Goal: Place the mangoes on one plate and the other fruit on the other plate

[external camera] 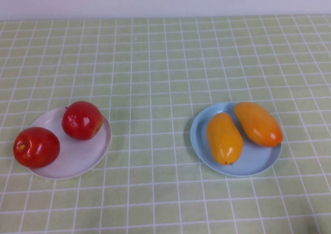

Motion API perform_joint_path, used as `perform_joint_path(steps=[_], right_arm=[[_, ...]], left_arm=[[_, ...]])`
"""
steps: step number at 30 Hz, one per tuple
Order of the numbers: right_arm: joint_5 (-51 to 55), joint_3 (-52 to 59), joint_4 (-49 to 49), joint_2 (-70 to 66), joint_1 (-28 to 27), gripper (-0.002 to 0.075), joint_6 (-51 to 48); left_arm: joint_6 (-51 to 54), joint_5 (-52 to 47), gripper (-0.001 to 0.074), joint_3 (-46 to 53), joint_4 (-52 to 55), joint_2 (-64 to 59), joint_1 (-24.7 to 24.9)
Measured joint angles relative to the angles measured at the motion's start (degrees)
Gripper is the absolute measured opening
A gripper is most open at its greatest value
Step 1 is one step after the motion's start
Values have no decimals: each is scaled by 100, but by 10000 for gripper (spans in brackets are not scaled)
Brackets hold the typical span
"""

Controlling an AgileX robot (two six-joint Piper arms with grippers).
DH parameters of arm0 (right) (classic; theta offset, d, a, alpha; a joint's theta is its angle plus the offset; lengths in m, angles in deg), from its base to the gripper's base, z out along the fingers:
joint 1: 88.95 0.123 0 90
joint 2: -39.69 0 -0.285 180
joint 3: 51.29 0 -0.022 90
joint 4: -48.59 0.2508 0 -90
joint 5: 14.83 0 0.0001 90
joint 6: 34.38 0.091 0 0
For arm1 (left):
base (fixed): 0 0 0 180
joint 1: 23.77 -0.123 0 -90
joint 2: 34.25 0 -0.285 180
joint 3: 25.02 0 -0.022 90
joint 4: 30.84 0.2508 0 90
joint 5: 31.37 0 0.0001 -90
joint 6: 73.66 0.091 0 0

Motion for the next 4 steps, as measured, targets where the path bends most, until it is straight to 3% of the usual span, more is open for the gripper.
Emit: perform_joint_path(steps=[4], right_arm=[[0, 0, 0, 0, 0, -15, 0]], left_arm=[[0, 0, 4, 0, 0, 0, 0]])
